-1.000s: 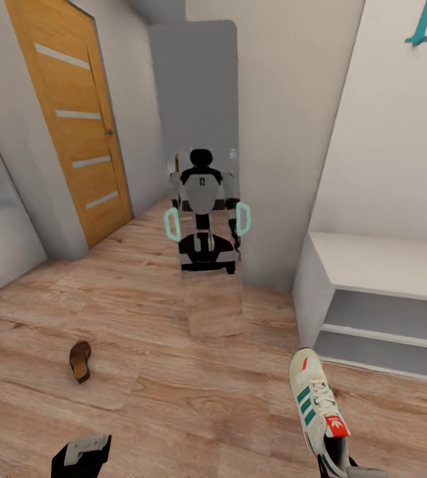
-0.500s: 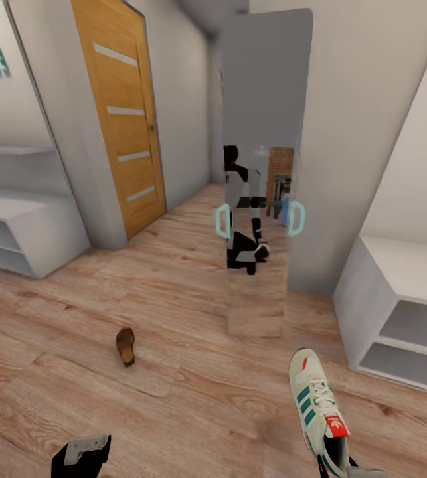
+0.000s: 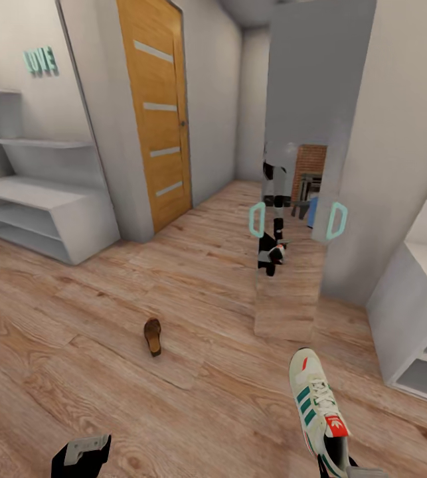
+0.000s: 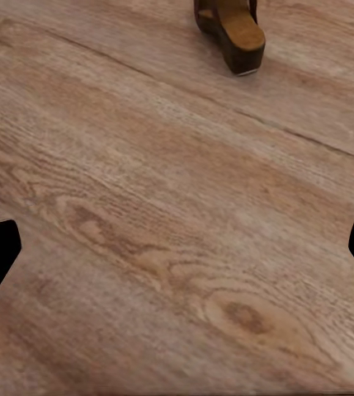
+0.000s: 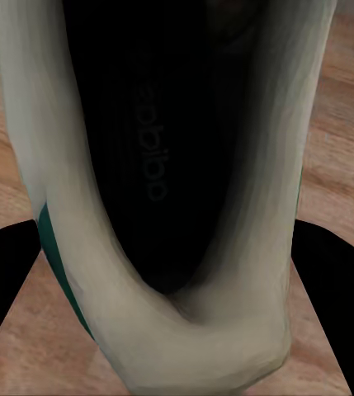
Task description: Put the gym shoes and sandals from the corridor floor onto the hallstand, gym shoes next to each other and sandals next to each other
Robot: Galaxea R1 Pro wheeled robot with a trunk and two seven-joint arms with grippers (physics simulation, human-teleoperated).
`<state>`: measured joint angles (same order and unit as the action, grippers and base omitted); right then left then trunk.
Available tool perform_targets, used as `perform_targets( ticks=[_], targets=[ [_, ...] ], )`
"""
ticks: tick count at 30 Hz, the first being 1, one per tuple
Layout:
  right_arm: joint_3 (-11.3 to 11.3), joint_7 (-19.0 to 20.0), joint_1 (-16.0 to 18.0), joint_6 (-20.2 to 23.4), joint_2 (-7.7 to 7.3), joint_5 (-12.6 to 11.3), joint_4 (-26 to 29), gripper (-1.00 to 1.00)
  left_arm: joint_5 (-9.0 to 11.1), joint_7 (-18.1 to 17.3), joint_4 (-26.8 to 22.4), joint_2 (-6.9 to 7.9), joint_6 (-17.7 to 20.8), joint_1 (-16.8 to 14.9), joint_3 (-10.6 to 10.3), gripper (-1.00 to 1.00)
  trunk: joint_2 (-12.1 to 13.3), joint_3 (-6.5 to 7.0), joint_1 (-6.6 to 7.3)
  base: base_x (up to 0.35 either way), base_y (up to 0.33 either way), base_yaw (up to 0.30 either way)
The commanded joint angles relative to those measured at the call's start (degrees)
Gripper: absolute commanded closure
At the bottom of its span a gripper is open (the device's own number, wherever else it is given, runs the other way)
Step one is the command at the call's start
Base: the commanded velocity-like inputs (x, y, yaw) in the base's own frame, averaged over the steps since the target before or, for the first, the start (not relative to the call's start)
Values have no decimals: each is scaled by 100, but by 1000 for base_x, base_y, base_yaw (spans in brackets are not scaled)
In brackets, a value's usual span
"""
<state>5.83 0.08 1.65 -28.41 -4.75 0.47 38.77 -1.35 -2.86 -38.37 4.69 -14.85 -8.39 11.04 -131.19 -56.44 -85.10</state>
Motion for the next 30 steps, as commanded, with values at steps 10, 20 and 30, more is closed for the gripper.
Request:
perform_targets(
  ticks=[10,20,30],
  targets=[
    [6,1,2,-16,1,6,-1,100,-14,-30,5,-2,-18,-5,28,-100,-2,-61,1,61,8,235],
    [6,1,2,-15,0,6,-1,100,-14,-30,16,-3,-18,-5,30,-100,-2,-117,1,250,180,235],
    [14,16,2,-15,0,14,-1,100,-14,-30,22,-3,-18,-5,26,-100,-2,-139,1,268,197,89]
  ],
)
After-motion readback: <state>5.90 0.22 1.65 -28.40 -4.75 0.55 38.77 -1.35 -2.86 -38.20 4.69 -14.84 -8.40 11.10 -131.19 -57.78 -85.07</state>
